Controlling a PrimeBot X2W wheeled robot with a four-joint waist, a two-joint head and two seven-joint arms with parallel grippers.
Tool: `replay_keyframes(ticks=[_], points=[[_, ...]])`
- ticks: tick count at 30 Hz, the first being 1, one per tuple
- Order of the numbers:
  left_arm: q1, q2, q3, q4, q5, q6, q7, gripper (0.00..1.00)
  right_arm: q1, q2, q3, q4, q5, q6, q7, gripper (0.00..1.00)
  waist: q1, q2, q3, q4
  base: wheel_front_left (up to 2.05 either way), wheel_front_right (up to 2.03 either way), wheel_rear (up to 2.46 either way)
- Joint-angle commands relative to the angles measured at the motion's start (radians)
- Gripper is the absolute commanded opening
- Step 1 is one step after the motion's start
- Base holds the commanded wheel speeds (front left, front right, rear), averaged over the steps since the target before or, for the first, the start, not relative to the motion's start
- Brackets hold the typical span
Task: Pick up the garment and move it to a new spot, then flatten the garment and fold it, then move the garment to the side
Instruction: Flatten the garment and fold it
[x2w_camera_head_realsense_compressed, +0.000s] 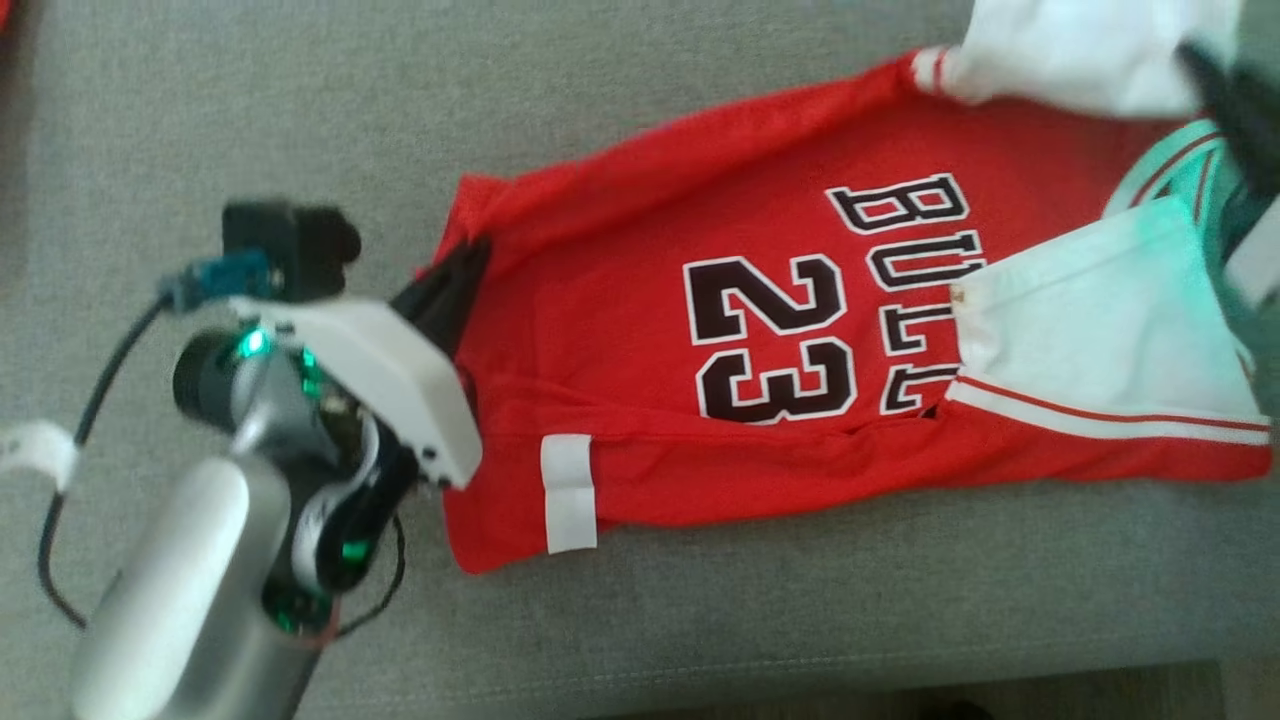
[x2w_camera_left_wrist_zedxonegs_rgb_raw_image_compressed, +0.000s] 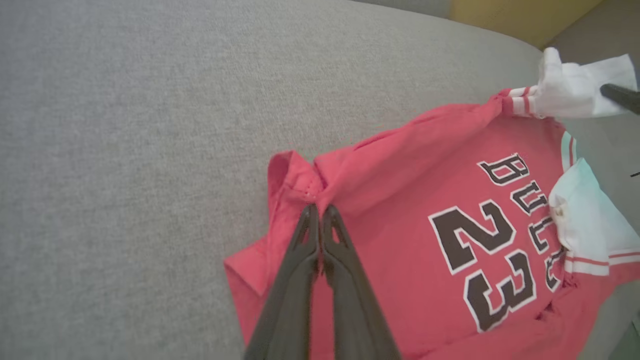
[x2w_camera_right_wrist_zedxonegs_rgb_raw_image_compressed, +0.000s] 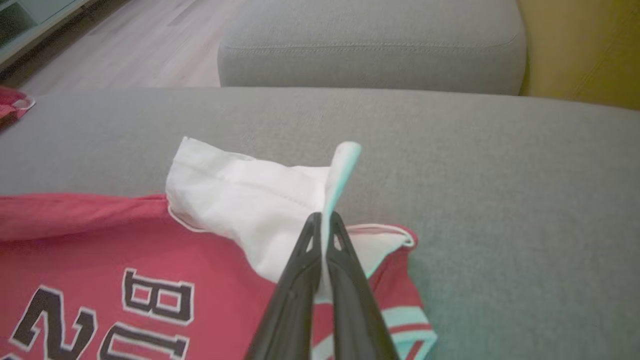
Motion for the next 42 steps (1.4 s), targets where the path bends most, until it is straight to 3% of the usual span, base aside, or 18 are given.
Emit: replay_keyframes(ticks=[1, 12, 31, 32, 33, 34, 35, 39, 42], points=[[0.005, 0.03, 0.054, -0.057, -0.005, 0.01, -0.017, 0.0, 0.051, -0.038, -0.021, -0.057, -0.002, 0.007, 0.008, 0.0, 0.0, 0.0, -0.013, -0.009, 0.0, 0.0, 0.0], [0.138, 0.046, 0.077, -0.129, -0.034, 0.033, -0.045, 0.0, 0.262, -0.008, -0.134, -0.164, -0.063, 0.007, 0.112, 0.0, 0.0, 0.0, -0.043, -0.033, 0.0, 0.0, 0.0], [0.203, 0.071, 0.076, -0.145, -0.047, 0.035, -0.046, 0.0, 0.385, 0.067, -0.249, -0.289, -0.104, 0.007, 0.257, 0.0, 0.0, 0.0, -0.069, -0.04, 0.0, 0.0, 0.0], [0.209, 0.073, 0.07, -0.141, -0.047, 0.034, -0.042, 0.0, 0.389, 0.065, -0.247, -0.289, -0.115, 0.007, 0.265, 0.2, 0.0, 0.0, -0.07, -0.04, 0.0, 0.0, 0.0], [0.214, 0.077, 0.063, -0.135, -0.044, 0.032, -0.038, 0.08, 0.394, 0.066, -0.244, -0.289, -0.123, 0.007, 0.272, 0.94, 0.0, 0.0, -0.072, -0.04, 0.0, 0.0, 0.0], [0.221, 0.084, 0.053, -0.126, -0.037, 0.03, -0.033, 0.43, 0.397, 0.069, -0.244, -0.286, -0.128, 0.007, 0.28, 1.0, 0.0, 0.0, -0.073, -0.041, 0.0, 0.0, 0.0], [0.227, 0.094, 0.044, -0.116, -0.023, 0.028, -0.03, 1.0, 0.401, 0.071, -0.241, -0.285, -0.13, 0.007, 0.291, 1.0, 0.0, 0.0, -0.076, -0.041, 0.0, 0.0, 0.0], [0.266, 0.125, 0.03, -0.09, 0.018, 0.043, -0.032, 1.0, 0.414, 0.064, -0.254, -0.294, -0.117, 0.007, 0.33, 1.0, 0.0, 0.0, -0.082, -0.045, 0.0, 0.0, 0.0], [0.302, 0.128, 0.065, -0.105, 0.058, 0.095, -0.093, 1.0, 0.4, 0.1, -0.343, -0.27, -0.11, 0.007, 0.337, 1.0, 0.0, 0.0, -0.082, -0.053, 0.0, 0.0, 0.0]])
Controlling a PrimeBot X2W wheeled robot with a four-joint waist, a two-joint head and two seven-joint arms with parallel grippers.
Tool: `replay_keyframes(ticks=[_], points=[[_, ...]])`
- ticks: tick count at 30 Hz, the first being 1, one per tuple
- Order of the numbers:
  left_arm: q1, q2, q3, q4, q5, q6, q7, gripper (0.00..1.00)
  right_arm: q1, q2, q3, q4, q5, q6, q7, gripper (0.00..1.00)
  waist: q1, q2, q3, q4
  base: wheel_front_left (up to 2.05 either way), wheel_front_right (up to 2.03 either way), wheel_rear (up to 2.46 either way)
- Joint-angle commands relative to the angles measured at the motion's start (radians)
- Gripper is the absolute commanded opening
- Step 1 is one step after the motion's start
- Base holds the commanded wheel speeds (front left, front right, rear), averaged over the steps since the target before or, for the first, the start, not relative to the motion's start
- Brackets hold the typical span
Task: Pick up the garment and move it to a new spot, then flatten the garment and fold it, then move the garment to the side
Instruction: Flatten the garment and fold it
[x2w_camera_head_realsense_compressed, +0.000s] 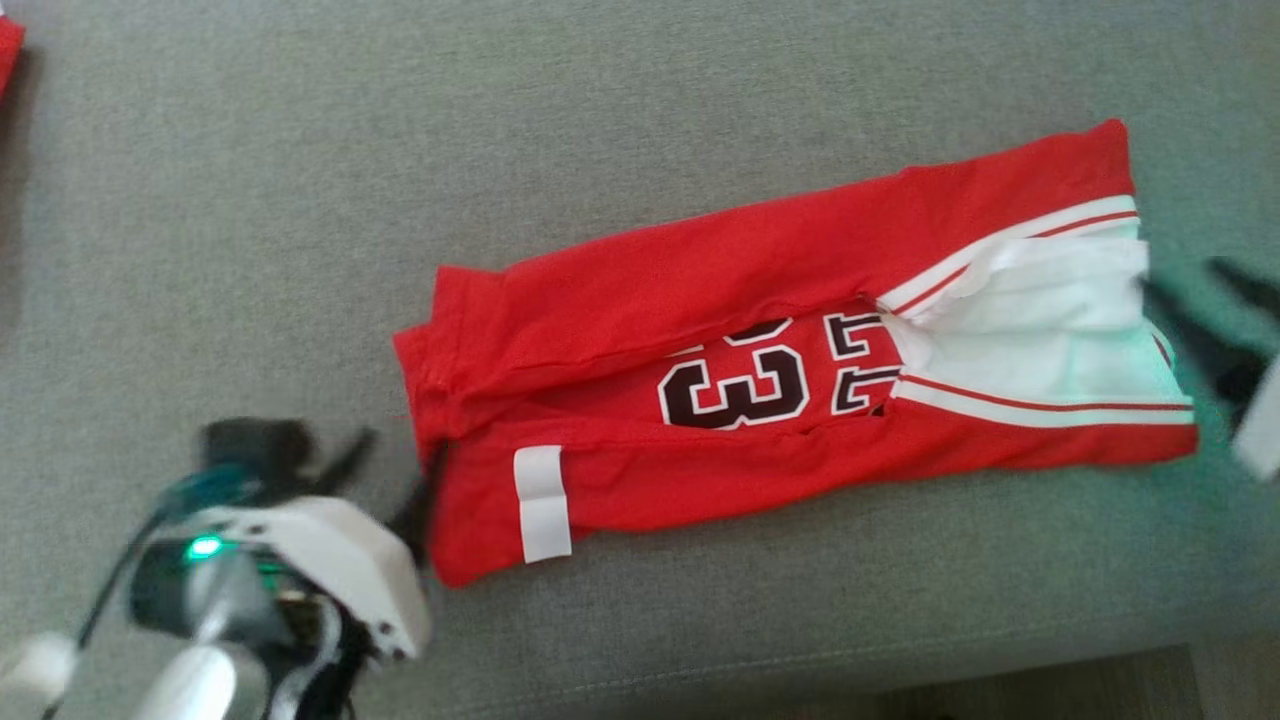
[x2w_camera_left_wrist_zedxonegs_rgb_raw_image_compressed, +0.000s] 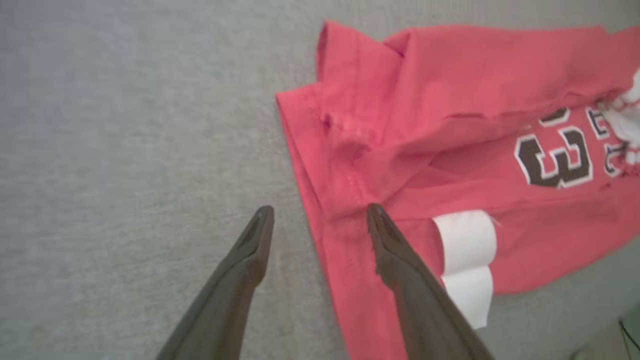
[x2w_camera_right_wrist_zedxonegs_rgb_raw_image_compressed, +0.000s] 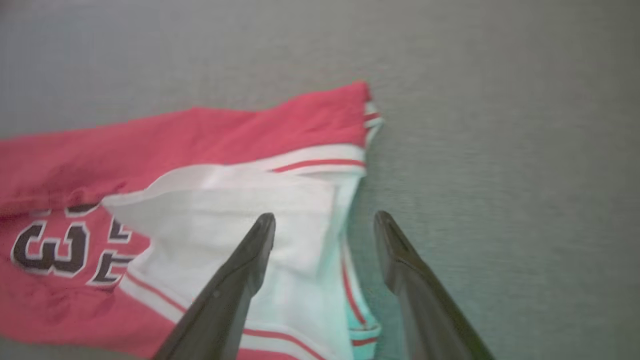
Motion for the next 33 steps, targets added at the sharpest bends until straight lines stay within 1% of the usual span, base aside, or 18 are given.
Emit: replay_keyframes(ticks=[1, 3, 4, 5, 7, 9, 11, 15, 19, 22, 25, 26, 27, 30, 33], points=[[-0.014, 0.012, 0.084, -0.054, 0.038, 0.046, -0.072, 1.0, -0.015, 0.011, -0.061, -0.006, 0.004, 0.007, 0.005, 1.0, 0.0, 0.0, 0.003, -0.005, 0.0, 0.0, 0.0], [-0.004, -0.011, 0.12, -0.069, 0.083, 0.093, -0.174, 1.0, -0.045, 0.062, -0.115, 0.027, -0.013, 0.007, 0.021, 1.0, 0.0, 0.0, 0.008, -0.006, 0.0, 0.0, 0.0], [-0.004, -0.011, 0.12, -0.069, 0.083, 0.093, -0.174, 1.0, -0.045, 0.062, -0.115, 0.027, -0.013, 0.007, 0.021, 1.0, 0.0, 0.0, 0.008, -0.006, 0.0, 0.0, 0.0], [-0.002, -0.032, 0.131, -0.072, 0.097, 0.109, -0.228, 1.0, -0.061, 0.087, -0.132, 0.045, -0.03, 0.007, 0.032, 1.0, 0.0, 0.0, 0.011, -0.004, 0.0, 0.0, 0.0], [-0.001, -0.065, 0.124, -0.063, 0.121, 0.112, -0.321, 1.0, -0.09, 0.131, -0.136, 0.08, -0.059, 0.007, 0.069, 1.0, 0.0, 0.0, 0.018, 0.002, 0.0, 0.0, 0.0], [-0.005, -0.099, 0.101, -0.039, 0.142, 0.104, -0.404, 1.0, -0.124, 0.175, -0.135, 0.12, -0.076, 0.007, 0.104, 1.0, 0.0, 0.0, 0.025, 0.011, 0.0, 0.0, 0.0], [-0.016, -0.133, 0.074, -0.005, 0.159, 0.092, -0.48, 1.0, -0.154, 0.207, -0.133, 0.158, -0.102, 0.007, 0.13, 1.0, 0.0, 0.0, 0.031, 0.023, 0.0, 0.0, 0.0], [-0.034, -0.188, 0.032, 0.081, 0.185, 0.072, -0.603, 1.0, -0.189, 0.242, -0.123, 0.234, -0.138, 0.007, 0.181, 1.0, 0.0, 0.0, 0.035, 0.049, 0.0, 0.0, 0.0], [-0.037, -0.234, -0.009, 0.155, 0.189, 0.038, -0.654, 1.0, -0.17, 0.234, -0.08, 0.279, -0.153, 0.007, 0.247, 1.0, 0.0, 0.0, 0.025, 0.072, 0.0, 0.0, 0.0], [-0.033, -0.264, -0.026, 0.196, 0.192, 0.012, -0.67, 1.0, -0.135, 0.238, -0.051, 0.28, -0.117, 0.007, 0.3, 1.0, 0.0, 0.0, 0.009, 0.085, 0.0, 0.0, 0.0], [-0.024, -0.291, -0.026, 0.218, 0.195, -0.009, -0.676, 1.0, -0.097, 0.25, -0.057, 0.257, -0.068, 0.007, 0.353, 1.0, 0.0, 0.0, -0.006, 0.095, 0.0, 0.0, 0.0], [-0.024, -0.299, -0.021, 0.217, 0.202, -0.015, -0.677, 1.0, -0.087, 0.25, -0.061, 0.245, -0.06, 0.007, 0.364, 0.51, 0.0, 0.0, -0.01, 0.098, 0.0, 0.0, 0.0], [-0.021, -0.307, -0.015, 0.217, 0.209, -0.022, -0.677, 1.0, -0.078, 0.249, -0.072, 0.235, -0.056, 0.007, 0.364, 0.0, 0.0, 0.0, -0.014, 0.102, 0.0, 0.0, 0.0], [-0.009, -0.324, 0.002, 0.226, 0.228, -0.047, -0.678, 1.0, -0.071, 0.256, -0.121, 0.218, -0.062, 0.007, 0.335, 0.0, 0.0, 0.0, -0.03, 0.11, 0.0, 0.0, 0.0], [0.008, -0.337, 0.022, 0.237, 0.242, -0.069, -0.678, 1.0, -0.089, 0.273, -0.185, 0.228, -0.073, 0.007, 0.303, 0.0, 0.0, 0.0, -0.055, 0.114, 0.0, 0.0, 0.0]])
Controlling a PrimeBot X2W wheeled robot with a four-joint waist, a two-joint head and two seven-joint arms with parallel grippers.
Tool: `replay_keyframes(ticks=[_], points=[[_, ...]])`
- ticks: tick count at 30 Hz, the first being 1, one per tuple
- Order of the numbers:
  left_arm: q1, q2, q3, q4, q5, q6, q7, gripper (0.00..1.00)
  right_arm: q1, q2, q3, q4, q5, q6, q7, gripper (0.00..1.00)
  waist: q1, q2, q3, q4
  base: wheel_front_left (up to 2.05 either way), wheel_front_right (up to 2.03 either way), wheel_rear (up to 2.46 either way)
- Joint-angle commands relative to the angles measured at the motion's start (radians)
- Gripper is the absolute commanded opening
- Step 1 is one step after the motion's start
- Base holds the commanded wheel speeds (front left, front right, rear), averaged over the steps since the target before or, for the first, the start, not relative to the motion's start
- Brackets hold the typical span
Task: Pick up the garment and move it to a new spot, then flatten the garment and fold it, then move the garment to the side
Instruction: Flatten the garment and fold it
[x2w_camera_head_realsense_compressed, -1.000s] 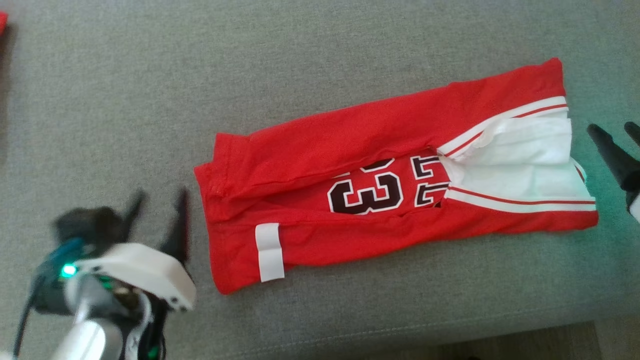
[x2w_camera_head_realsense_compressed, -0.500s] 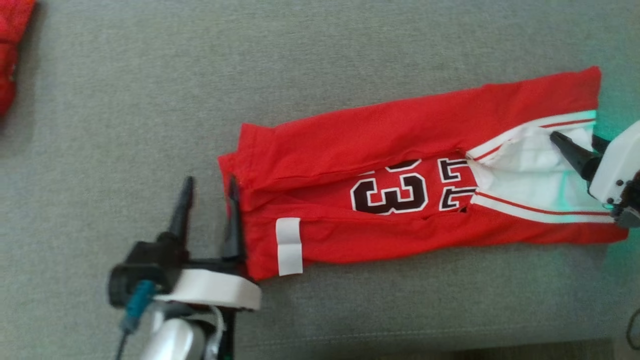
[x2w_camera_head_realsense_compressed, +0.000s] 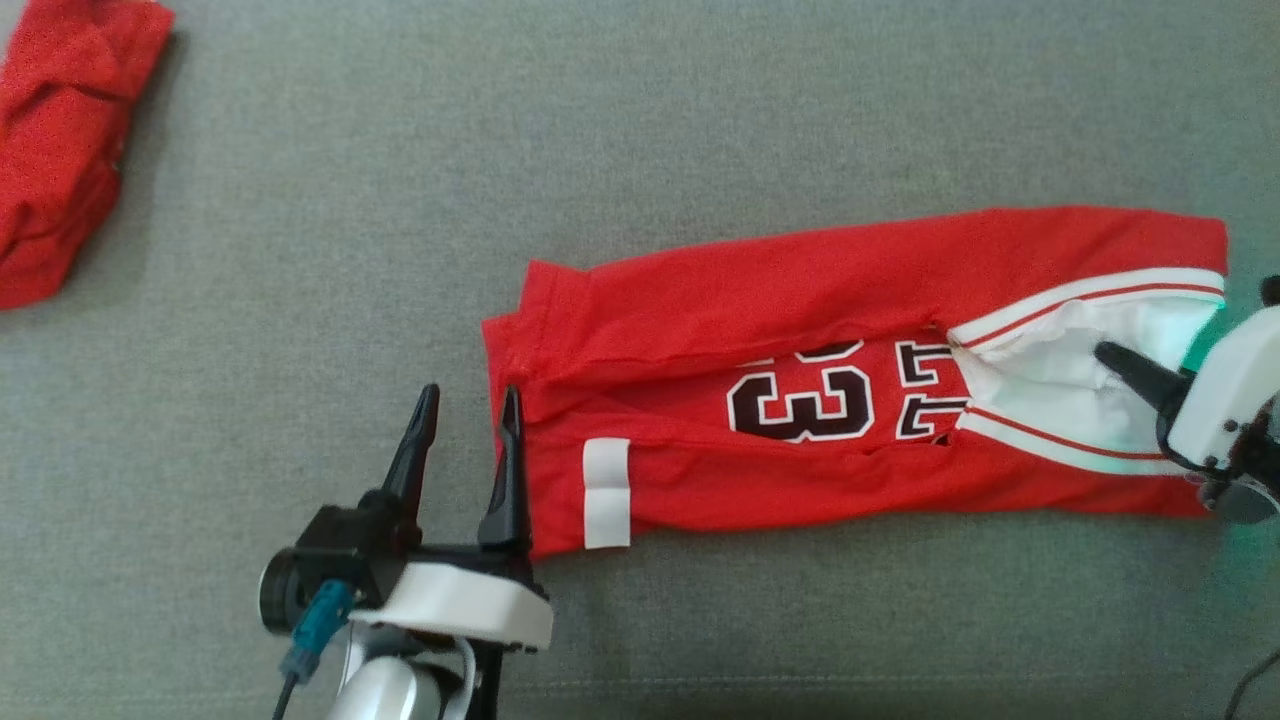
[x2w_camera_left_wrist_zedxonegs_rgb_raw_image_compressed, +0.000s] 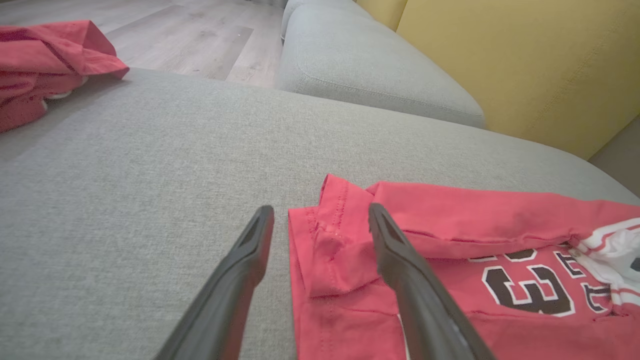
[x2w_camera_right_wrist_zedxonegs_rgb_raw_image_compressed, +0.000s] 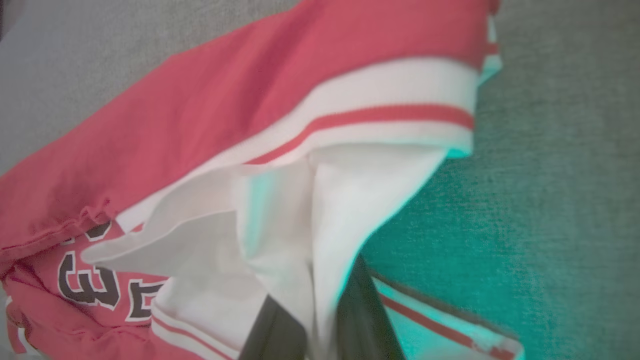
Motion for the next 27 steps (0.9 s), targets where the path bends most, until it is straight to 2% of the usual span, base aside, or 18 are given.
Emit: replay_keyframes(ticks=[1, 4, 5, 9, 13, 15, 18, 23, 27], points=[[0.012, -0.009, 0.045, -0.02, 0.015, -0.012, -0.012, 1.0, 0.007, -0.003, -0.03, -0.007, -0.016, 0.007, -0.012, 0.0, 0.0, -0.0001, -0.025, 0.005, 0.0, 0.0, 0.0], [0.03, -0.018, 0.064, -0.011, 0.025, -0.03, -0.012, 1.0, -0.012, -0.016, -0.123, 0.022, -0.053, 0.007, -0.032, 0.0, 0.0, -0.0001, -0.054, 0.011, 0.0, 0.0, 0.0], [0.041, -0.022, 0.074, -0.006, 0.029, -0.041, -0.012, 1.0, -0.023, -0.044, -0.196, 0.055, -0.086, 0.007, -0.046, 0.0, 0.0, -0.0001, -0.073, 0.018, 0.0, 0.0, 0.0], [0.065, -0.028, 0.091, -0.001, 0.032, -0.057, -0.012, 1.0, -0.035, -0.116, -0.334, 0.111, -0.155, 0.007, -0.062, 0.0, 0.0, -0.0001, -0.106, 0.031, 0.0, 0.0, 0.0], [0.092, -0.03, 0.109, 0.0, 0.026, -0.064, -0.012, 1.0, -0.05, -0.154, -0.377, 0.09, -0.153, 0.007, -0.044, 0.0, 0.0, -0.0001, -0.134, 0.035, 0.0, 0.0, 0.0], [0.097, -0.03, 0.113, 0.0, 0.023, -0.065, -0.012, 1.0, -0.054, -0.153, -0.364, 0.063, -0.14, 0.007, -0.03, 0.0, 0.0, -0.0001, -0.139, 0.032, 0.0, 0.0, 0.0], [0.107, -0.031, 0.112, 0.0, 0.0, -0.064, -0.012, 1.0, -0.054, -0.124, -0.283, -0.057, -0.087, 0.007, 0.044, 0.0, 0.0, -0.0001, -0.154, 0.021, 0.0, 0.0, 0.0], [0.096, -0.031, 0.09, 0.002, -0.024, -0.055, -0.012, 1.0, -0.001, 0.011, -0.108, -0.277, -0.031, 0.007, 0.158, 0.0, 0.0, -0.0001, -0.159, 0.009, 0.0, 0.0, 0.0], [0.073, -0.031, 0.061, 0.013, -0.034, -0.054, -0.012, 1.0, 0.072, 0.098, 0.056, -0.351, -0.021, 0.007, 0.201, 0.0, 0.0, -0.0001, -0.157, 0.021, 0.0, 0.0, 0.0]])
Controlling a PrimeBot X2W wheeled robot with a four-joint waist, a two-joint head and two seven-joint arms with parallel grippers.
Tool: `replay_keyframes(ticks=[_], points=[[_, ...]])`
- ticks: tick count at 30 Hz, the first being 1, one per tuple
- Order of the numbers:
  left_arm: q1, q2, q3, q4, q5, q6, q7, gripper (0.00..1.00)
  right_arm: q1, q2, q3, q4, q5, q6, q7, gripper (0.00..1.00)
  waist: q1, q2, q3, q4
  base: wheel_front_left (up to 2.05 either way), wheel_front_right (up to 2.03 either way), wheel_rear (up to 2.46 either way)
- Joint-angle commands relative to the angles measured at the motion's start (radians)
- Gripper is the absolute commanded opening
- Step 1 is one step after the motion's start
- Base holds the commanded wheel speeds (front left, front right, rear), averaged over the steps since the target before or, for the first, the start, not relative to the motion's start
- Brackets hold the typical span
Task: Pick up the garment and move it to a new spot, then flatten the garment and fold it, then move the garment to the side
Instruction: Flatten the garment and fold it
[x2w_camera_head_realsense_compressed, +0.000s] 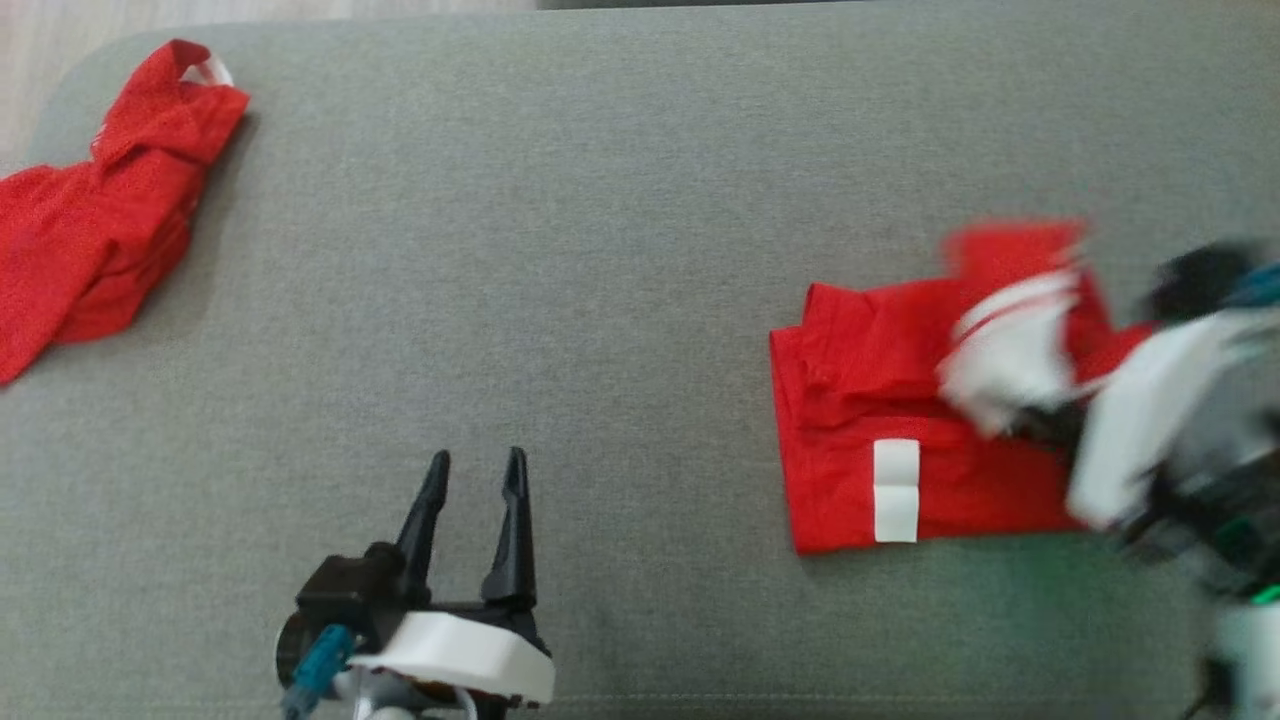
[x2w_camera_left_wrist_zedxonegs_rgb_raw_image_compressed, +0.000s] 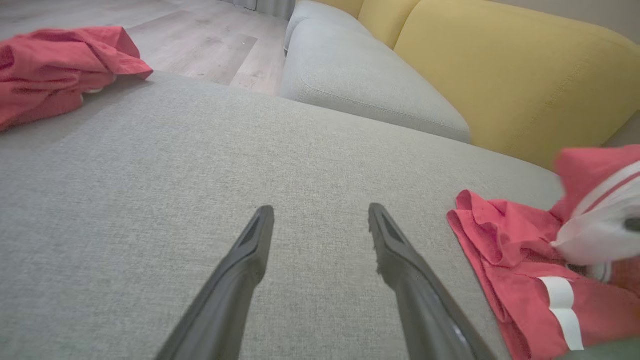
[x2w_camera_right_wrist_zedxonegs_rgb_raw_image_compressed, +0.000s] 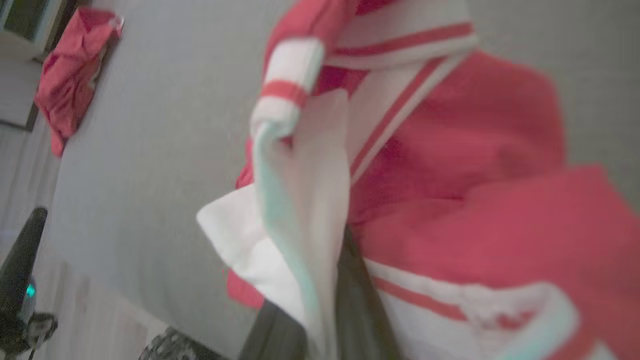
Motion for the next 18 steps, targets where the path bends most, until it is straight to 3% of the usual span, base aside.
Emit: replay_keyframes(ticks=[1, 9, 18], points=[[-0.035, -0.008, 0.02, -0.022, -0.006, 0.002, -0.012, 1.0, 0.004, 0.006, 0.042, -0.048, 0.005, 0.007, 0.0, 0.0, 0.0, 0.0, 0.0, 0.01, 0.0, 0.0, 0.0], [-0.041, -0.008, 0.019, -0.001, -0.007, 0.002, -0.012, 1.0, 0.032, 0.102, 0.16, 0.039, -0.07, 0.007, -0.148, 0.0, 0.0, 0.0, -0.007, 0.043, 0.0, 0.0, 0.0], [-0.037, -0.008, 0.021, 0.002, -0.009, 0.005, -0.012, 1.0, -0.017, 0.137, 0.191, 0.15, -0.127, 0.007, -0.273, 0.0, 0.0, 0.0, -0.014, 0.041, 0.0, 0.0, 0.0]])
